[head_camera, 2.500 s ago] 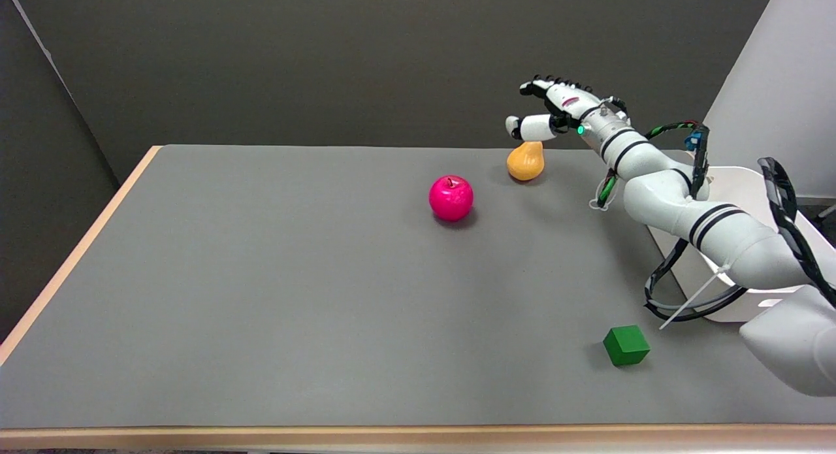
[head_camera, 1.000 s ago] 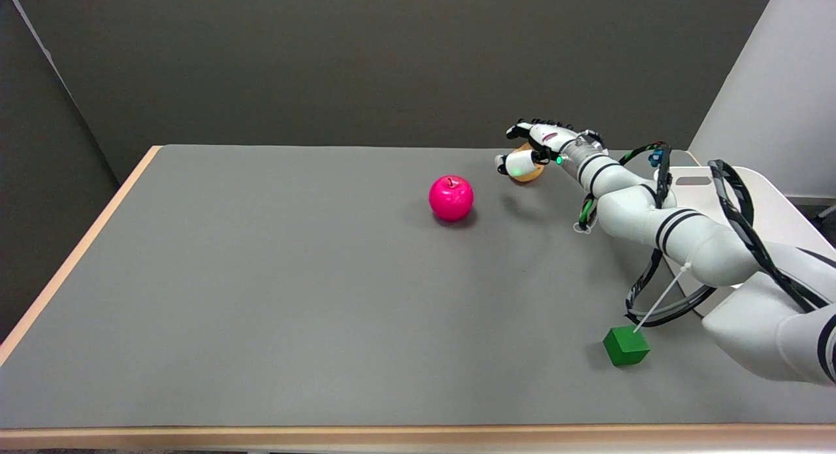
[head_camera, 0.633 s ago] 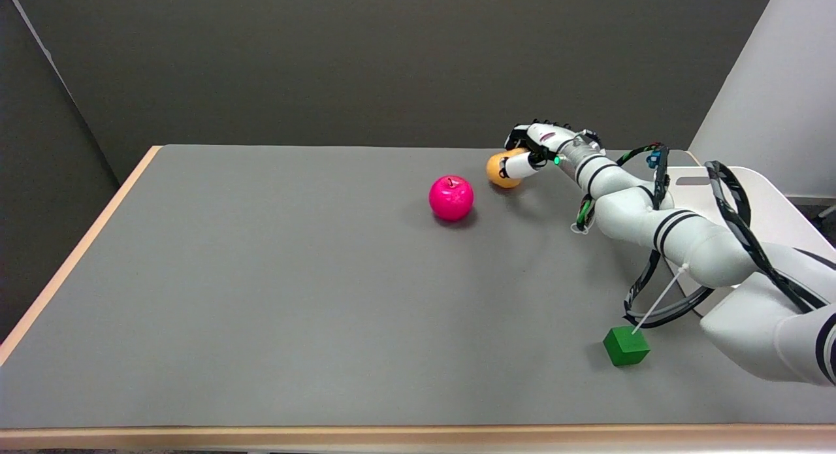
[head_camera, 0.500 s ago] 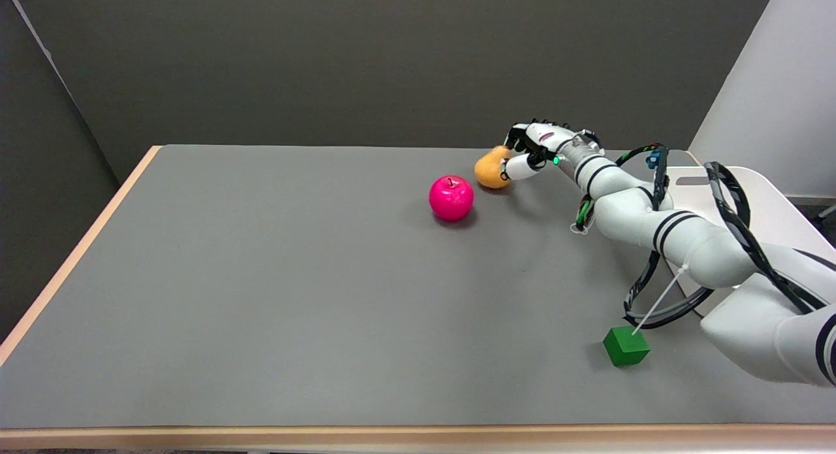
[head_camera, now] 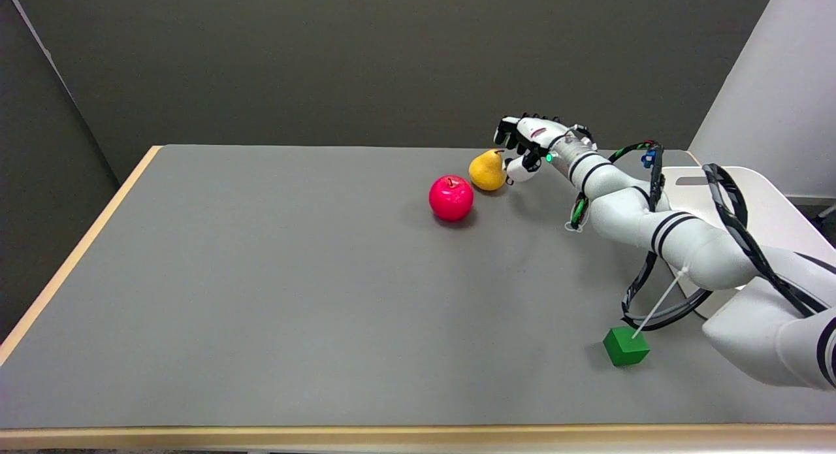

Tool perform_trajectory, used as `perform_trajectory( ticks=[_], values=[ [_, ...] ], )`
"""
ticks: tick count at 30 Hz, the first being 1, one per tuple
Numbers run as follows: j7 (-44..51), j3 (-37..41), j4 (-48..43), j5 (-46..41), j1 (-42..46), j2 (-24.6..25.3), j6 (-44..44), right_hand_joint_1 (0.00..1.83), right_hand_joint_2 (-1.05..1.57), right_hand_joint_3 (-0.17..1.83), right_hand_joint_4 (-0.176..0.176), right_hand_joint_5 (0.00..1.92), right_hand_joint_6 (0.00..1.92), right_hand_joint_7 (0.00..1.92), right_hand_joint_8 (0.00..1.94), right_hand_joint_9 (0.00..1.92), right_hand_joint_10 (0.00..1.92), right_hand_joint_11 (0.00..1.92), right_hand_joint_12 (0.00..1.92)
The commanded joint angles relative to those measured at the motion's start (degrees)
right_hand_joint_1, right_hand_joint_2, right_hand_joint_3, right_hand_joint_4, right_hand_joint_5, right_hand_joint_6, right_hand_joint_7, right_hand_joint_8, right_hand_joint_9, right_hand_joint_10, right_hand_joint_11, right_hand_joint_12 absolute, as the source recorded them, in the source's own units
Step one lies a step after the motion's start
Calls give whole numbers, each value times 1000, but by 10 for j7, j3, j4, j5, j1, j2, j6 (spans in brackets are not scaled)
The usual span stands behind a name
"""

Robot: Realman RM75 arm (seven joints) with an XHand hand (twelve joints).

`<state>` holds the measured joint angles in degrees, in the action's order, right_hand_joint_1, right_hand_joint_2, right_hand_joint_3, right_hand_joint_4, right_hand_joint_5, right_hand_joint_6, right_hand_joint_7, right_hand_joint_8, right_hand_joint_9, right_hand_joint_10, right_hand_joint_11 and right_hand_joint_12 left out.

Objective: Pick up the yellow pear.

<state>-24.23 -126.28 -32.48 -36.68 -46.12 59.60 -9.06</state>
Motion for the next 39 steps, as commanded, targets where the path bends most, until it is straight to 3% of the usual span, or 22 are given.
perform_trajectory(
  ticks=[1,6,11,15,39],
  values=[
    [0,2,-44,7,18,-4,-7,948,835,901,86,257,1076,483,625,513,1025,27,1913],
    [0,-1,-49,9,21,-5,-3,877,759,954,85,294,765,435,458,460,967,50,1857],
    [0,-1,-52,9,23,-5,-3,809,668,990,94,282,552,373,391,386,857,266,1564],
    [0,-1,-52,9,24,-6,-1,755,634,996,98,244,505,330,368,363,821,314,1482],
    [-1,-19,-32,8,33,2,13,771,633,990,102,246,510,322,361,365,828,323,1463]
  ],
)
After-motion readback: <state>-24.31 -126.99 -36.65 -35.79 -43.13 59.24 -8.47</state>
